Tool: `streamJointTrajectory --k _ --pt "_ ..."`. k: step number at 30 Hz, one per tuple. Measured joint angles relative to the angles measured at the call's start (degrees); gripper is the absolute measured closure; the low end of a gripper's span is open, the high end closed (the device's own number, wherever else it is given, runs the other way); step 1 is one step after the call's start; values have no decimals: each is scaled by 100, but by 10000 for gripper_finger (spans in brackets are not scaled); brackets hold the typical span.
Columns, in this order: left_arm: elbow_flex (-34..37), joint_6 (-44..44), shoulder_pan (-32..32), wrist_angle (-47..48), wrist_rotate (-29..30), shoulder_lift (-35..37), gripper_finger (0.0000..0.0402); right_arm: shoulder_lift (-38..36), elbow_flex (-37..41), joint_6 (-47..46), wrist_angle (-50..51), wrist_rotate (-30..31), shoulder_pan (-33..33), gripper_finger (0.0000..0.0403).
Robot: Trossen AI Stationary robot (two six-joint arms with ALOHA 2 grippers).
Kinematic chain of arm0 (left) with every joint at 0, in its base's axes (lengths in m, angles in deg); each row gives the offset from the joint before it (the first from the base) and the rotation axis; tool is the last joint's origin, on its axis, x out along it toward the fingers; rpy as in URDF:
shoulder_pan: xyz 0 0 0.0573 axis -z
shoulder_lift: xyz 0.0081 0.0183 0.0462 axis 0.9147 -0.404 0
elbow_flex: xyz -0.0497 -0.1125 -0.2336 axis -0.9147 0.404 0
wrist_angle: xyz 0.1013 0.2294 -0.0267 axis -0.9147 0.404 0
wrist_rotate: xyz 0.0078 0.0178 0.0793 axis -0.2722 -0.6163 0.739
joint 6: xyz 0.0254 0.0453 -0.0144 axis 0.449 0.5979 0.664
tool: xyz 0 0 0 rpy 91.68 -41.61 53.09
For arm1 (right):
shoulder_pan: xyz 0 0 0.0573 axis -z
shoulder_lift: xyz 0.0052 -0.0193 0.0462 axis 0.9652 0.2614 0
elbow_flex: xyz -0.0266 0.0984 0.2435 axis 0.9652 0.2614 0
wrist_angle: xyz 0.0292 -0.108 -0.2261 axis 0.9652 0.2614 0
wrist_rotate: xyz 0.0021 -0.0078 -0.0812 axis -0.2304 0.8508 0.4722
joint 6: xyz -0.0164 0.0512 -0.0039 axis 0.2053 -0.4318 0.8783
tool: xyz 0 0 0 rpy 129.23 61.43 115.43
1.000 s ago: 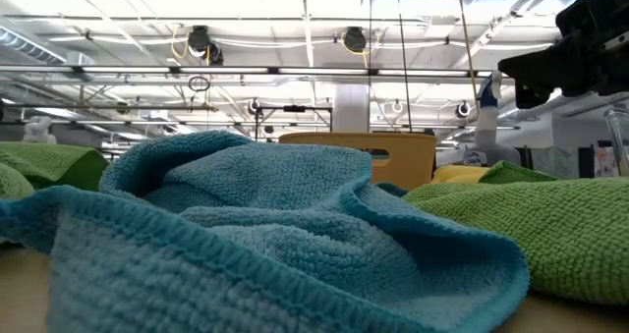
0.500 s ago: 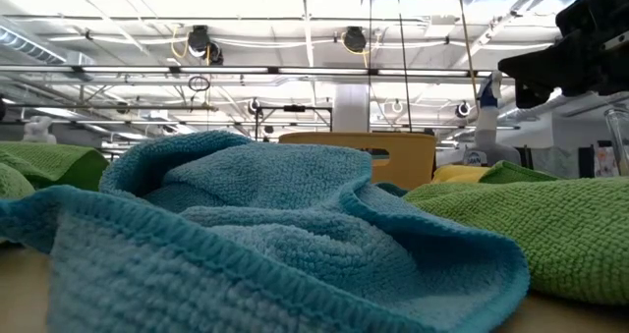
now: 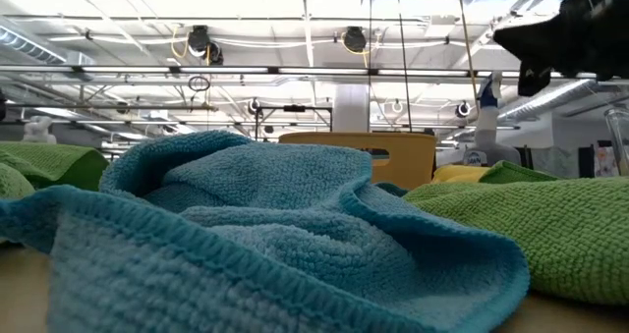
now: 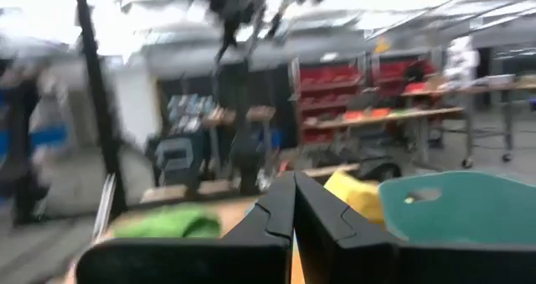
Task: Sort microfiber towel by color & place in baskets
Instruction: Put the top blue microfiber towel into the transparent bin
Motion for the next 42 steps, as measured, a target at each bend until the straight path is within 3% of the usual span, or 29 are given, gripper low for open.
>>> streamJointTrajectory --k 4,9,22,25,29,37,42 --pt "-2 -166 0 62 -70 -141 379 2 -152 -567 -370 185 0 403" --pt "0 -14 -56 93 81 -211 379 195 -857 -942 -46 166 -7 403" --pt "-2 -30 -840 1387 208 -390 379 2278 -4317 -519 3040 194 -4 403" --pt "0 -162 -971 1945 190 -533 379 2780 -4853 -493 3459 461 -4 403" --pt "0 -174 -1023 2603 -6 -803 379 3359 -5366 -498 3721 895 5 403" --pt "2 -233 -1061 3250 -153 -1492 379 4148 -5969 -509 3944 915 7 403" --pt "4 -1211 -1418 4042 -543 -1985 374 4401 -6232 -700 4309 899 7 403"
